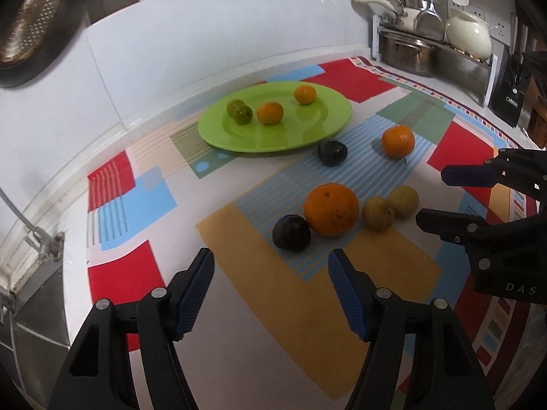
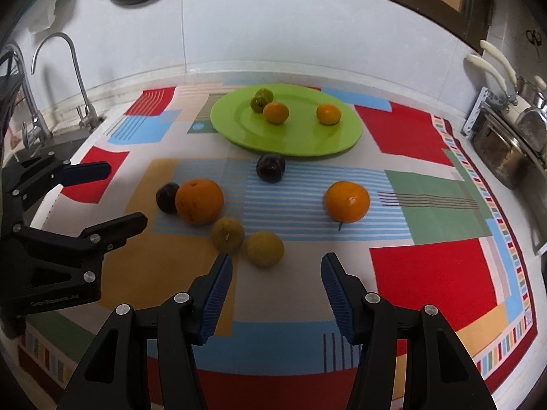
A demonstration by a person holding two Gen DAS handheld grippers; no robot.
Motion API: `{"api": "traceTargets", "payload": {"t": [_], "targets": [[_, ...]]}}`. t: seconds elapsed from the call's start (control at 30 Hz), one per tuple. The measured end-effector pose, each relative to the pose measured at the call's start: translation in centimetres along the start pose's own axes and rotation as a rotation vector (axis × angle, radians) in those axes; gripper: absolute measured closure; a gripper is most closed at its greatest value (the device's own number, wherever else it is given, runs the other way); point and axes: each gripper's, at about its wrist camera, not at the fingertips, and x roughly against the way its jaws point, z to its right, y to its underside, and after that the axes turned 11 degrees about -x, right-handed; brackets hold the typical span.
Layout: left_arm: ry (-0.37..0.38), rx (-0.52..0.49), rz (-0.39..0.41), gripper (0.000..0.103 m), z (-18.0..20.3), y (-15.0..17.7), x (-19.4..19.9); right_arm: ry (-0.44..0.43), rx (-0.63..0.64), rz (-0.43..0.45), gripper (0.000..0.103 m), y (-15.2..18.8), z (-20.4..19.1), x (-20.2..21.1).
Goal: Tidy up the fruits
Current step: 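Withdraw both open tools from the plate toward the remaining fruits, then grasp a dark plum with the left tool while the right tool grasps a yellow-green fruit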
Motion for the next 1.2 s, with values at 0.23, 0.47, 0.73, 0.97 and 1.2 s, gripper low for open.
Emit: {"api": "traceTargets", "payload": {"t": [0.23, 0.47, 0.73, 0.97, 1.2], "targets": [[0.040, -0.010, -0.021, 0.045, -0.1, -0.2, -1.8, -0.010, 0.003, -0.034, 0.050, -0.1, 0.2, -1.5], [0.065, -0.021, -0.022, 0.054, -0.2, -0.4, -2.8, -0.025, 0.002, -0.051, 0.053, -0.1, 0.2, -2.4], [0.081, -0.014, -0.011, 0.063, -0.4, -0.9, -3.2, -0.046, -0.004, -0.066, 0.061, -0.4, 0.3, -3.2], [0.097, 0.000, -0.010, 0.074, -0.5, -1.2, -3.6, -0.069, -0.008, -0.074, 0.071, -0.6, 0.3, -3.5], [0.089, 0.017, -0.001, 0.074, -0.4, -1.3, -2.7, -0.071, -0.014, -0.069, 0.073, -0.6, 0.5, -3.0]]}}
